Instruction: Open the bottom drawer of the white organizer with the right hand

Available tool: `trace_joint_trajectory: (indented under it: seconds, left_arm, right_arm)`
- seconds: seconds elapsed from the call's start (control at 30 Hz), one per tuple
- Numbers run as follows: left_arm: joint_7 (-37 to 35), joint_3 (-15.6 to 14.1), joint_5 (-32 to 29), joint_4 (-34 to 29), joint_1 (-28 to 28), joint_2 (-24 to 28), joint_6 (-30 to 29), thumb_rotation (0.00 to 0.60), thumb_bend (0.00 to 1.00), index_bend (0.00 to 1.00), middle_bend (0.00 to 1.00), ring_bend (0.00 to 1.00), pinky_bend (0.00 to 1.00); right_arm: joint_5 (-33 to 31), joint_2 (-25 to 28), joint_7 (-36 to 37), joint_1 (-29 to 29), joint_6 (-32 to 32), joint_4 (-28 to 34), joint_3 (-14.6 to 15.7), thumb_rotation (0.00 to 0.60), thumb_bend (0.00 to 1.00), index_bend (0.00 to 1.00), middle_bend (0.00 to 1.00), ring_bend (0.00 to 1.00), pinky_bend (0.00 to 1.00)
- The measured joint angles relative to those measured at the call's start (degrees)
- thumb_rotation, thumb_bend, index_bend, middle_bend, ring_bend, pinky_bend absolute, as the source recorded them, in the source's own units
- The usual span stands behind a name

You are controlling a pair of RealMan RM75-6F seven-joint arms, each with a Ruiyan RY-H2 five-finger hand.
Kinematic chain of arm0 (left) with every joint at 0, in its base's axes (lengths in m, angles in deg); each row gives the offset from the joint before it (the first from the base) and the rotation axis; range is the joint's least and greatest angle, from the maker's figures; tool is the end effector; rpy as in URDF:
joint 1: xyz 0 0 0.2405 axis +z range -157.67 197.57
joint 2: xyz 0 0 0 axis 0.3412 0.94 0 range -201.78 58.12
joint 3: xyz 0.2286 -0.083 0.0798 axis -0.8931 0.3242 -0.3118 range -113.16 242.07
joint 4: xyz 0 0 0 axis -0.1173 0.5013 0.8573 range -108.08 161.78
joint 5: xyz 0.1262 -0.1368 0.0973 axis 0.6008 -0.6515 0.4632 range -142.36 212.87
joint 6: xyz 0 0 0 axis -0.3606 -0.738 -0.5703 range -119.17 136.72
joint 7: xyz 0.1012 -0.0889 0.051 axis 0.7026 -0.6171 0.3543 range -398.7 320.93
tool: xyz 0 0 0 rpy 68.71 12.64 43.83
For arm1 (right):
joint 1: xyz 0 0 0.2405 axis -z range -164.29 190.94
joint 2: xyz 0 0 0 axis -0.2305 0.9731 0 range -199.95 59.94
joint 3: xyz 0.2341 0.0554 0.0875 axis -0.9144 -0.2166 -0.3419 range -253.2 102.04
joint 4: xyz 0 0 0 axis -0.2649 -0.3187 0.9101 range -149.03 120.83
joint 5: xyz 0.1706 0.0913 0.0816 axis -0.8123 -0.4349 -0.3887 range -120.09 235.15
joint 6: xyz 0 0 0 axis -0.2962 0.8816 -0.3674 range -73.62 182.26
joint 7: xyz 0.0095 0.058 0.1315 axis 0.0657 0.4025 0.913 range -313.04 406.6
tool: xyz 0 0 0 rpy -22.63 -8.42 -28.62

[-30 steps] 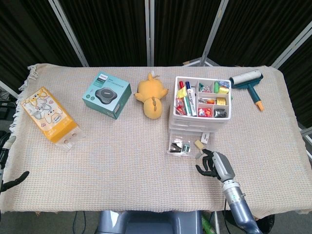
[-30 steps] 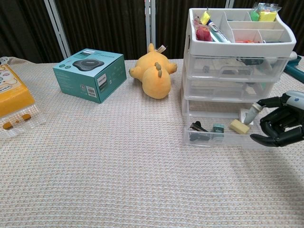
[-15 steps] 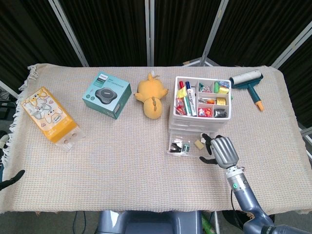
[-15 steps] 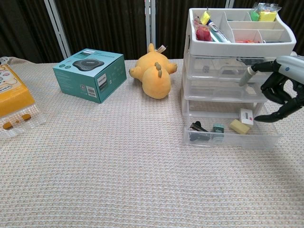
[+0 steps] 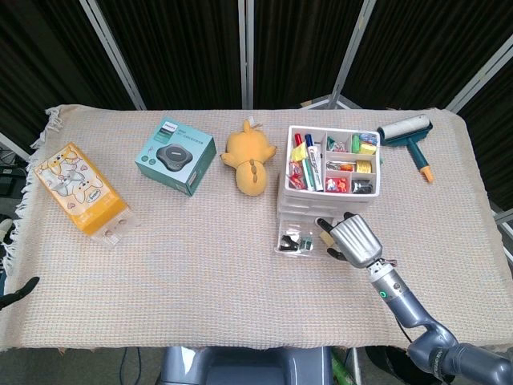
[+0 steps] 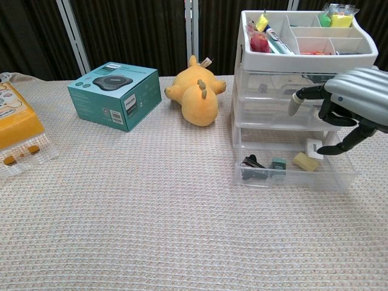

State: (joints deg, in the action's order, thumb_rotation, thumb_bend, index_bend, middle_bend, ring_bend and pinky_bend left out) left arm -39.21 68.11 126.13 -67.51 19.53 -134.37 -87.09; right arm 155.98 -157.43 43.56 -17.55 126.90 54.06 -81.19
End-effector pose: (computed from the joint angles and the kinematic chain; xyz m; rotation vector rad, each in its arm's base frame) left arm -0.2963 0.1576 0.1866 -1.2962 -0.7736 -1.0275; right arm -0.2113 -0.3117 0.0277 1.8988 -0.5035 1.1141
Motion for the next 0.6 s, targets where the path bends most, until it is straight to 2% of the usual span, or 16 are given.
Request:
trace_joint_trajectory:
  seconds: [0.3, 0.6]
  left_arm:
    - [0.9, 0.5, -1.0, 0.0, -0.5, -0.4, 0.9, 0.6, 0.15, 0.0, 0.0, 0.0, 0.0]
    - [1.5, 1.3, -2.5, 0.1, -1.0, -0.8, 1.6, 0.6, 0.16, 0.0, 0.0, 0.0, 0.0]
  right_arm:
    - [7.8, -2.6, 1.2, -3.9, 4.3, -13.1, 2.8, 0.6, 0.0, 0.36, 0.96, 0.92, 0.65]
    - [12.8, -5.2, 6.1, -8.0, 7.6, -24.0, 6.5, 0.6, 0.0, 0.36, 0.97, 0.92, 0.65]
